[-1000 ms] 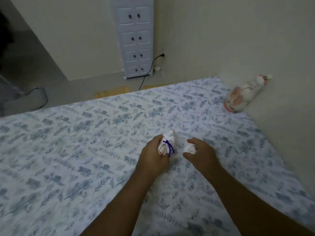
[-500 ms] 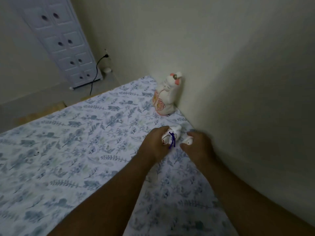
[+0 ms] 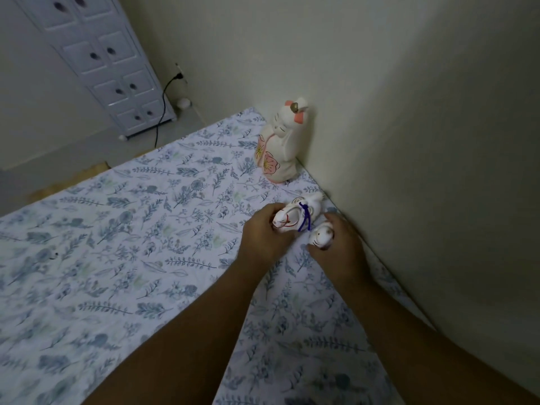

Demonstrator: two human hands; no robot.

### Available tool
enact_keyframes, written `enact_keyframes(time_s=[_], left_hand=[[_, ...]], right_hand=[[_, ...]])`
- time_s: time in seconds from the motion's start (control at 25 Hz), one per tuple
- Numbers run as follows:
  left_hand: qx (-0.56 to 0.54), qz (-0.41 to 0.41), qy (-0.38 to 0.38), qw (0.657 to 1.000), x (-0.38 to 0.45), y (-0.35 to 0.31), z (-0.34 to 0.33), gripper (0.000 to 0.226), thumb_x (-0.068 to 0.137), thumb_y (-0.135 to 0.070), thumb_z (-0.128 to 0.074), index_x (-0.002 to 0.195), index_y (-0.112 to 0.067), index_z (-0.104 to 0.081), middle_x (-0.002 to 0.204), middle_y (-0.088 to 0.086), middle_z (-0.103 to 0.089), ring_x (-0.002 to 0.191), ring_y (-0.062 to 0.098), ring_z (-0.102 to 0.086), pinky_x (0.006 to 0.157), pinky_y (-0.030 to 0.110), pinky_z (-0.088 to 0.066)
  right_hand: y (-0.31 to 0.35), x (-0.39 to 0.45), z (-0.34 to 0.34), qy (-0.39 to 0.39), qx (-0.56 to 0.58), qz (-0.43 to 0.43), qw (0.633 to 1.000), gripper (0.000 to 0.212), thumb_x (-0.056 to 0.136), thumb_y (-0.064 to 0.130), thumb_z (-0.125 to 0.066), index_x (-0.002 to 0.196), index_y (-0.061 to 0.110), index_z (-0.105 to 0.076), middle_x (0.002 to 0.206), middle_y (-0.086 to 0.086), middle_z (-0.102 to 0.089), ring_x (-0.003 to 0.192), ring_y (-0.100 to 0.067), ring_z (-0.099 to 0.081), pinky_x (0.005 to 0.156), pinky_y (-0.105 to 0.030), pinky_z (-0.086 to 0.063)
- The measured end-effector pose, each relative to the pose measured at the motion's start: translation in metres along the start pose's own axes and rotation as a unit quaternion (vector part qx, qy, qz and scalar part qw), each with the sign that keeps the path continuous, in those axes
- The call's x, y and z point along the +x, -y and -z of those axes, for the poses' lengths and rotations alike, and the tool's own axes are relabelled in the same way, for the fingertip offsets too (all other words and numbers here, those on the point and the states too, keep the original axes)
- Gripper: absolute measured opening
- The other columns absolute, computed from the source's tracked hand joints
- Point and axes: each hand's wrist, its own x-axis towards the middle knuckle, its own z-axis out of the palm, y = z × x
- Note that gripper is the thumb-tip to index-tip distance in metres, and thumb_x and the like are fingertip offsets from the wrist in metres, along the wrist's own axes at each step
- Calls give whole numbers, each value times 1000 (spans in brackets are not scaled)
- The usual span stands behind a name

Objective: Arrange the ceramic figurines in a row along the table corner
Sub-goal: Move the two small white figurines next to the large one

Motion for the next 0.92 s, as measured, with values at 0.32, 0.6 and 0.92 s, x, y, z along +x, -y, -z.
enact_keyframes(time_s=[0.32, 0.6, 0.92], left_hand=[[-7, -44, -5, 999, -1, 2, 1, 45, 76, -12, -84, 119, -17, -72, 104, -6, -73, 96, 12, -67, 83, 25, -53], [-15, -31, -9, 999, 8, 2, -3, 48, 72, -6, -84, 116, -21, -72, 95, -19, -70, 87, -9, -65, 78, 7, -49], [-22, -13, -1, 1000, 15, 6, -8, 51, 75, -12, -86, 121, -20, -68, 101, -15, -71, 91, -13, -63, 80, 5, -48]], right_hand=[[-3, -29, -16, -57, -27, 2, 998, 63, 60, 13, -89, 117, 4, -65, 113, -15, -66, 106, -35, -60, 85, -46, -56], [-8, -23, -20, -57, 4, -7, 998, 67, 64, 18, -91, 124, 8, -62, 121, -14, -65, 112, -35, -58, 88, -49, -56], [-11, -22, -24, -69, 7, -1, 998, 65, 64, 23, -90, 121, 11, -62, 116, -9, -66, 108, -29, -58, 87, -52, -55]])
